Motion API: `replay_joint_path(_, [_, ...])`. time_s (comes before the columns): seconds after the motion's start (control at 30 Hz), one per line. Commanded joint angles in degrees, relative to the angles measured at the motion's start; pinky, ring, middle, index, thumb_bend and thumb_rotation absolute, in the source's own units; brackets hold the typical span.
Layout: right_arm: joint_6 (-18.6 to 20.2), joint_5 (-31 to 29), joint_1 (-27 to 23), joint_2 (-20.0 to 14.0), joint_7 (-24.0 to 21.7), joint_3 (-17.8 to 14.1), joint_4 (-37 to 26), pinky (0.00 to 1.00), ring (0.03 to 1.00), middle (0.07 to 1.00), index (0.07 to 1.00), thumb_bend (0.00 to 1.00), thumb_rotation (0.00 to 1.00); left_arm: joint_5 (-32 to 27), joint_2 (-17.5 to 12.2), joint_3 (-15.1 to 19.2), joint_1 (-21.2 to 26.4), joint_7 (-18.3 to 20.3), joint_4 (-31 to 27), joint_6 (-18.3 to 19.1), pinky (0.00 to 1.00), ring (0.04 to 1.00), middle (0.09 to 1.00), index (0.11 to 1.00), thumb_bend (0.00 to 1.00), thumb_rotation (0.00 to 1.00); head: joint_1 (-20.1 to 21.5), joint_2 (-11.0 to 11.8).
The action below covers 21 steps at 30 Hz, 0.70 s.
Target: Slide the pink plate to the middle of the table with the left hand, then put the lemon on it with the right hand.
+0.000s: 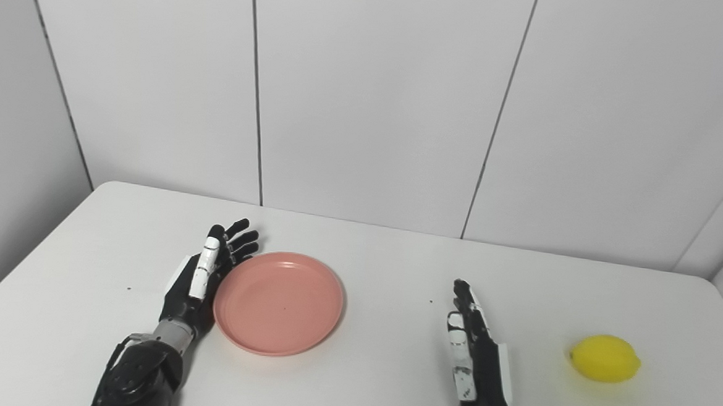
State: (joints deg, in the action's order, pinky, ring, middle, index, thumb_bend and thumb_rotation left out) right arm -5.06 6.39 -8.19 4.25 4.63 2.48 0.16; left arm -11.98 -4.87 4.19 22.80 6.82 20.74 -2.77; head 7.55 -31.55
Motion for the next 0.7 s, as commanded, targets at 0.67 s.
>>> replay_joint_path(0.67, [-5.91,4.1,-4.08,2.31,3.64,1.98,3.61,0.9,0.907,0.902,0.873,0.6,0.96,2.61,3.89,-6.47,-4.15,2.11,-9.56,5.86,0.95,0.908,0.893,0.887,0.62,1.0,9.42,-1.18])
